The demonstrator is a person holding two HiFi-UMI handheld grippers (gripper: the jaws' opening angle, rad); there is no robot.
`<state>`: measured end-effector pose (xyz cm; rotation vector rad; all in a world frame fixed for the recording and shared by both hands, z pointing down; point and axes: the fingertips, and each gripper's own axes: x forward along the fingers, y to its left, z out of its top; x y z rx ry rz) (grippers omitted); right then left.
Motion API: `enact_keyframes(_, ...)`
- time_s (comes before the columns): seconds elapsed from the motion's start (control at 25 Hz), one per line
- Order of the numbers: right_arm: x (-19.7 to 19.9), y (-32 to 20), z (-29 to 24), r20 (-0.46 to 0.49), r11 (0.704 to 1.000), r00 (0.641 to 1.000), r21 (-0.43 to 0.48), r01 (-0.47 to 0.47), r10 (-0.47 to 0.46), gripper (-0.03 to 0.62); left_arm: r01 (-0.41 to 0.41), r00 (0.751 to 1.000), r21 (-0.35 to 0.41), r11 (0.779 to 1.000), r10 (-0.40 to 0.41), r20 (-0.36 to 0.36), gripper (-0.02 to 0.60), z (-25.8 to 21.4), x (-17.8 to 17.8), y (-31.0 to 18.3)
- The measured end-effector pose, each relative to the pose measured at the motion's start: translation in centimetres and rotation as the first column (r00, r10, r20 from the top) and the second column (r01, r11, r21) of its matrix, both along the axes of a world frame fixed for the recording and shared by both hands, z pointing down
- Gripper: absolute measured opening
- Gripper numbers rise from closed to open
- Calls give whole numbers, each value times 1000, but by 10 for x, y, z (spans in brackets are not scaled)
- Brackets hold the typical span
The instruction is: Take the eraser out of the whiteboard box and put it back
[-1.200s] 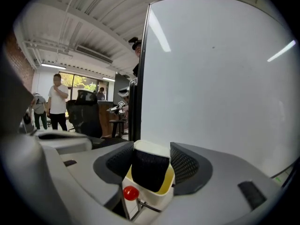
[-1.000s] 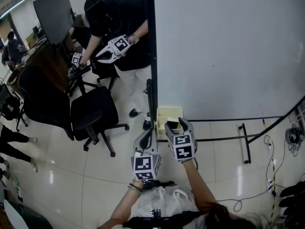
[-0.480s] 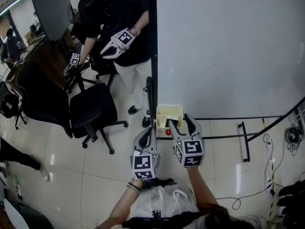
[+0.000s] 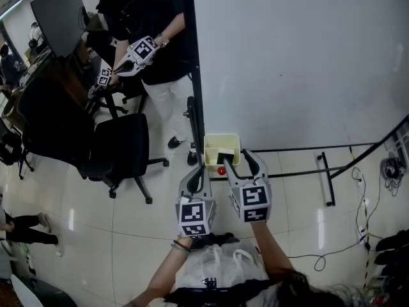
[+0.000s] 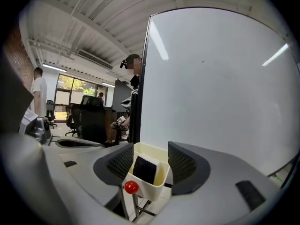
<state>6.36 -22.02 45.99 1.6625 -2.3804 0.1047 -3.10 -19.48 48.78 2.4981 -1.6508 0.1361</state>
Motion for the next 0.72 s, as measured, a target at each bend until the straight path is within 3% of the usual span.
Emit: enact_keyframes(0.72,-17,0,3,17,998,999,-44,36,-35,244,30,1000,-6,1000,-30,2,3,2,-10,-1)
